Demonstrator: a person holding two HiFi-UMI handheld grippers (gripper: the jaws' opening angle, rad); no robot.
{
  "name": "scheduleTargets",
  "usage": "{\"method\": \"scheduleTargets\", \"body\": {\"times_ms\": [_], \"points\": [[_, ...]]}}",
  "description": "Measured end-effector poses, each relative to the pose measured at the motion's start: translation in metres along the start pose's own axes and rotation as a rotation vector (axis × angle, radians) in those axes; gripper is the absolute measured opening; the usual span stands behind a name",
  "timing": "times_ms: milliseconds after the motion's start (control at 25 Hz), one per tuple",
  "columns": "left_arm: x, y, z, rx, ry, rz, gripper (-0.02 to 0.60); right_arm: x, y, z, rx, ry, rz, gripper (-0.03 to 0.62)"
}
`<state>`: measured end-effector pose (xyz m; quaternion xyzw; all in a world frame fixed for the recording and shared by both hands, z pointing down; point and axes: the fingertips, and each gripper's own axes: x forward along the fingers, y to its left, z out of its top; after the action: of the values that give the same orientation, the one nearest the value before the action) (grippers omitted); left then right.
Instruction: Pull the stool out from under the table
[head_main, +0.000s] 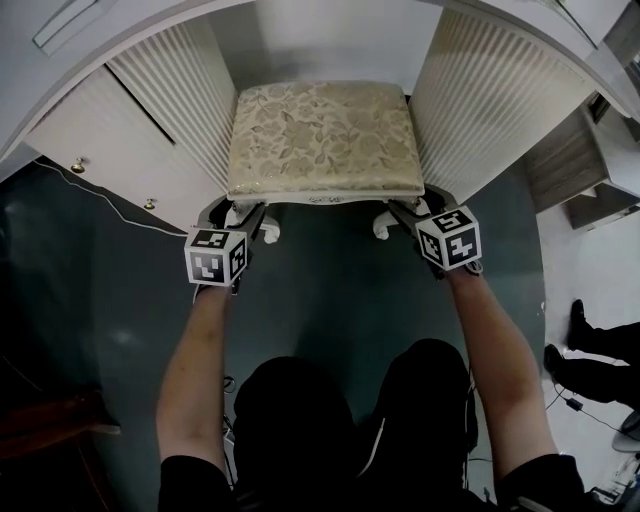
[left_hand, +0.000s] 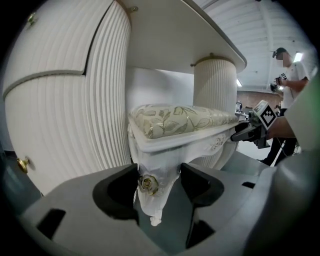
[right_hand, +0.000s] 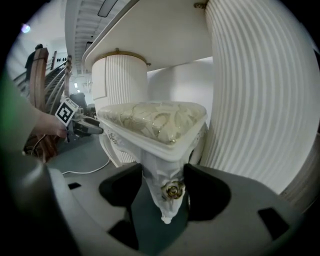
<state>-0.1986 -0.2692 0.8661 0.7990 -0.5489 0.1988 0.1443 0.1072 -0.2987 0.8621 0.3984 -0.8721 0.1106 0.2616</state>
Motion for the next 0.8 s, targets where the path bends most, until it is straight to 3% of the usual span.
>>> {"method": "scheduleTargets", "body": {"times_ms": [160,480,640,800], "points": [[-0.007,-0.006,0.004,-0.013,0.037,0.006,0.266,0.002,-0.008,0.006,0.002,-0.001,0.045,0.276],[-0.014,-0.010,-0.001,-0.020,0.029,-0.003,0.249,0.001,-0.009,0.009,-0.025,-0.058,0.038,0.276],[-0.018,-0.016,0.001,-0.042,0.030,0.005,0.206,0.003,-0.018,0.012,-0.036,-0.067,0.061,0.276],[-0.011,-0.010,-0.002,0.006,0.061,-0.007,0.202,0.007,-0.018,0.011,-0.024,-0.055,0.052,0.276]]}}
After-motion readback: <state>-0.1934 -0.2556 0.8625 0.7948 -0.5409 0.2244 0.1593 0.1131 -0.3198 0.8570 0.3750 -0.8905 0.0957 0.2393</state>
